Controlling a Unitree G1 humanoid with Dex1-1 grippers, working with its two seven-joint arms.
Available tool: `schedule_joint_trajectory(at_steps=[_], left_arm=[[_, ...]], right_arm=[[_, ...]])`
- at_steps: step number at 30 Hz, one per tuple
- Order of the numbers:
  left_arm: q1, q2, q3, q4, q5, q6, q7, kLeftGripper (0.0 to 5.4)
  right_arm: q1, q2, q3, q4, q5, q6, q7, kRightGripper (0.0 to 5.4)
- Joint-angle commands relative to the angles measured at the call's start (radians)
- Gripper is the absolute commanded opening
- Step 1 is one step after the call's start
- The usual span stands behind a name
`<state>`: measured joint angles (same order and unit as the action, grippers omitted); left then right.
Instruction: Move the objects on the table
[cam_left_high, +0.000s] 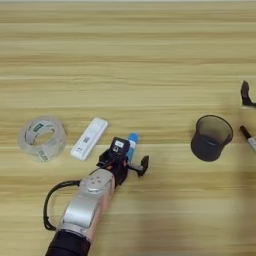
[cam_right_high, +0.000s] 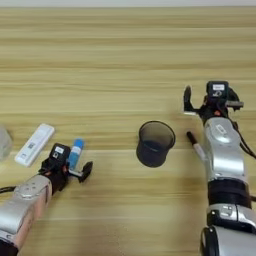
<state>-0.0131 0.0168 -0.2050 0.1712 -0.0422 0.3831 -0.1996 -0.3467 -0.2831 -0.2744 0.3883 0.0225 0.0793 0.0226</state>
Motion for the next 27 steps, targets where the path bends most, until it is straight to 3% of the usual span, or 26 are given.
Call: schedule_joint_trajectory(at_steps=[1, 3, 27], left_arm=[[0.002, 0.013, 0.006, 0.024, 0.018, 0.004, 0.008, 5.40], [0.002, 0.015, 0.007, 0.025, 0.019, 0.002, 0.008, 5.40], [0.001, 0.028, 0.035, 0.067, 0.027, -0.030, 0.005, 2.75]], right_arm=[[0.013, 0.008, 0.008, 0.033, -0.006, -0.064, -0.025, 5.38], [0.012, 0.009, 0.009, 0.040, -0.004, -0.079, -0.029, 5.38], [0.012, 0.006, 0.011, 0.048, 0.007, -0.101, -0.042, 5.40]])
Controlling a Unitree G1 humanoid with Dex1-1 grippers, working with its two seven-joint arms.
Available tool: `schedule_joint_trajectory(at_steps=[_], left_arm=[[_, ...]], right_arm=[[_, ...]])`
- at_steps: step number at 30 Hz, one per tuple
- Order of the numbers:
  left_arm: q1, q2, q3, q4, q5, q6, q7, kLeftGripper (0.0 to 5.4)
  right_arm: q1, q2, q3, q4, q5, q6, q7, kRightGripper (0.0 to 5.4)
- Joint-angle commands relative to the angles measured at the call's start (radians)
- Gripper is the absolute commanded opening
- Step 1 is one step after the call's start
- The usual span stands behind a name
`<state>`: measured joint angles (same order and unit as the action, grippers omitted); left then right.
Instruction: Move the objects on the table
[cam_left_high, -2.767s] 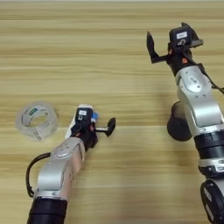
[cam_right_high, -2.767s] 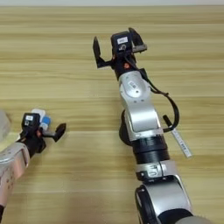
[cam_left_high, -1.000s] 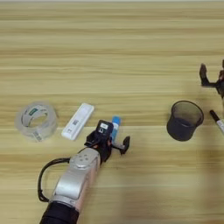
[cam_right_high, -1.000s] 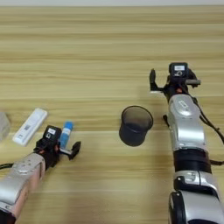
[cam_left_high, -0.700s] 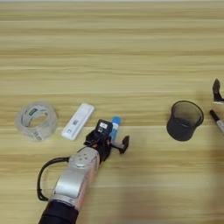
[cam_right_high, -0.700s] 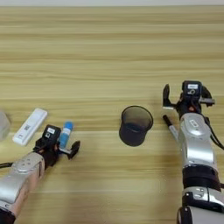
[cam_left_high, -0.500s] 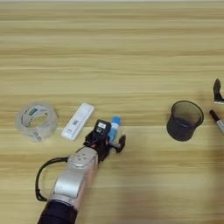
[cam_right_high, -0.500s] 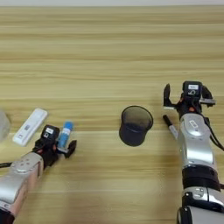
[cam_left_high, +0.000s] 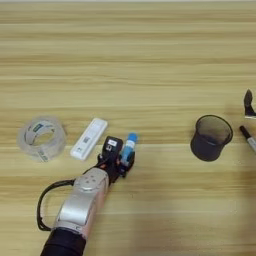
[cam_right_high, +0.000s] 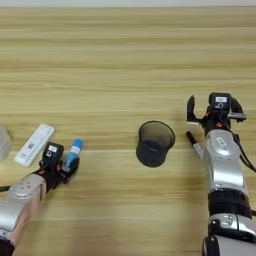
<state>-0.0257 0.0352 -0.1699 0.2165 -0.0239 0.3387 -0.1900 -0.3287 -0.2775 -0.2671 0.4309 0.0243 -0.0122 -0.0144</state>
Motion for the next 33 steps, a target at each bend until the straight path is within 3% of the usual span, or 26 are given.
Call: schedule_joint_trajectory(at_steps=[1, 15, 19, 33], left_arm=[[0.014, 0.010, 0.000, 0.021, 0.008, 0.014, -0.006, 2.65], [-0.002, 0.001, -0.010, 0.011, 0.006, 0.018, -0.011, 1.34], [-0.028, -0.013, -0.026, 0.014, 0.012, 0.029, -0.007, 1.33], [-0.140, -0.125, -0.133, 0.159, 0.062, 0.015, 0.011, 1.33]], right_arm=[[-0.006, 0.001, 0.004, 0.005, 0.005, -0.009, -0.006, 5.40], [-0.006, 0.014, 0.007, -0.004, 0.010, 0.002, -0.016, 5.40], [-0.010, 0.018, 0.010, 0.002, 0.008, 0.001, -0.020, 5.40], [-0.017, 0.024, 0.016, 0.006, 0.010, 0.001, -0.033, 5.40]])
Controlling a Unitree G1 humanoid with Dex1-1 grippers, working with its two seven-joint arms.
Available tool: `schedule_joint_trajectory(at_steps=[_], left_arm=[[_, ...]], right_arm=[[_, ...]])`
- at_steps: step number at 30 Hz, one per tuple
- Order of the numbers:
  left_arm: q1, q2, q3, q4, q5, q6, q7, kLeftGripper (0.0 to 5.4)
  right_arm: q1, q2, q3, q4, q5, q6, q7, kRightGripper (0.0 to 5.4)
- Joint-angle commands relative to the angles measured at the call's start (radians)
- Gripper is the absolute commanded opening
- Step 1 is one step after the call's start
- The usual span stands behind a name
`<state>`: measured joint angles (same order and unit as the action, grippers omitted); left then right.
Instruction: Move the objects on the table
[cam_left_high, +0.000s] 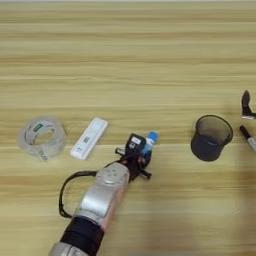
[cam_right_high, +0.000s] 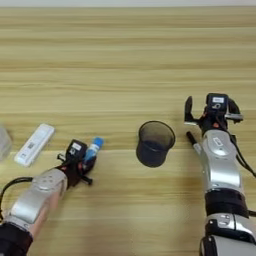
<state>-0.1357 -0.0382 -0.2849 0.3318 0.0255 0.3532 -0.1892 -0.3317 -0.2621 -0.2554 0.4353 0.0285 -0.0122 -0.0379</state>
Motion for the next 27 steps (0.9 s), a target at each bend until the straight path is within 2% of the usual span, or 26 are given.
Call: schedule_joint_trajectory(at_steps=[1, 12, 20, 27], left_arm=[[-0.039, -0.057, -0.021, 0.057, 0.013, -0.002, 0.013, 1.33], [-0.120, -0.111, -0.045, 0.232, 0.003, -0.064, 0.034, 1.33], [-0.162, -0.144, -0.053, 0.309, 0.001, -0.098, 0.046, 1.33], [-0.162, -0.140, -0.066, 0.320, -0.001, -0.105, 0.048, 1.33]], right_arm=[[-0.013, 0.010, 0.005, -0.001, 0.006, 0.001, -0.010, 5.40], [-0.009, 0.018, 0.013, -0.014, 0.007, 0.007, -0.020, 5.40], [-0.009, 0.017, 0.014, -0.012, 0.009, 0.007, -0.019, 5.40], [-0.010, 0.017, 0.017, -0.010, 0.010, 0.008, -0.019, 5.40]])
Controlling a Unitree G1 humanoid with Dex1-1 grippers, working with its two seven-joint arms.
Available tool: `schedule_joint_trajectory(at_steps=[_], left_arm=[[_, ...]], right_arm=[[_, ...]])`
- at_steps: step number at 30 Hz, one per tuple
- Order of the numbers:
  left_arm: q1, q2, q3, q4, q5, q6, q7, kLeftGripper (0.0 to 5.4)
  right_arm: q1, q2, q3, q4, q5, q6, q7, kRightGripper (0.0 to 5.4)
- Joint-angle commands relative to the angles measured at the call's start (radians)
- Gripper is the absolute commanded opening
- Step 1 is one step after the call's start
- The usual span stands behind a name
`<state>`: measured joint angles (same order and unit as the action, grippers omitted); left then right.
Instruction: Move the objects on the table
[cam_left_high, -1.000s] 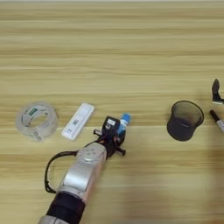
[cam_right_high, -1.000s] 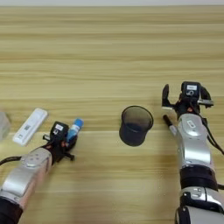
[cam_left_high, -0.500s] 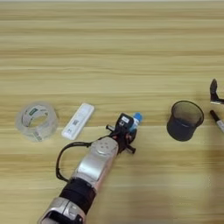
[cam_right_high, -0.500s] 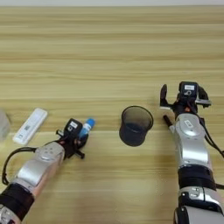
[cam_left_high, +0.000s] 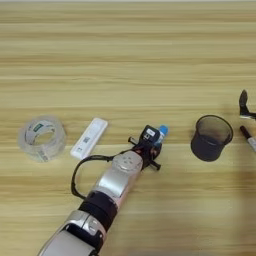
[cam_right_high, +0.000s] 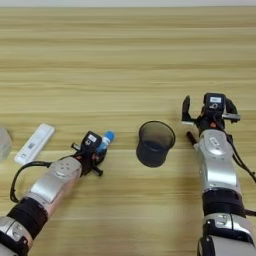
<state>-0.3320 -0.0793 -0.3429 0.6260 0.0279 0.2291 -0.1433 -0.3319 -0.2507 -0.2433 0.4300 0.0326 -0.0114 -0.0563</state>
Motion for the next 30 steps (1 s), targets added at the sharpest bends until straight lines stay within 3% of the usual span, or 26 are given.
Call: schedule_joint_trajectory(at_steps=[1, 23, 30], left_arm=[[0.033, -0.097, -0.008, 0.026, -0.003, 0.018, 0.003, 1.51], [0.055, -0.031, 0.031, -0.200, -0.028, 0.089, -0.007, 3.59], [0.062, 0.030, 0.094, -0.364, -0.037, 0.145, 0.002, 4.19]], right_arm=[[-0.011, 0.006, 0.005, -0.004, 0.005, 0.007, 0.000, 5.40], [-0.013, 0.005, 0.014, 0.009, 0.006, 0.002, 0.003, 5.40], [-0.010, 0.009, 0.018, 0.005, 0.005, 0.003, 0.001, 5.40]])
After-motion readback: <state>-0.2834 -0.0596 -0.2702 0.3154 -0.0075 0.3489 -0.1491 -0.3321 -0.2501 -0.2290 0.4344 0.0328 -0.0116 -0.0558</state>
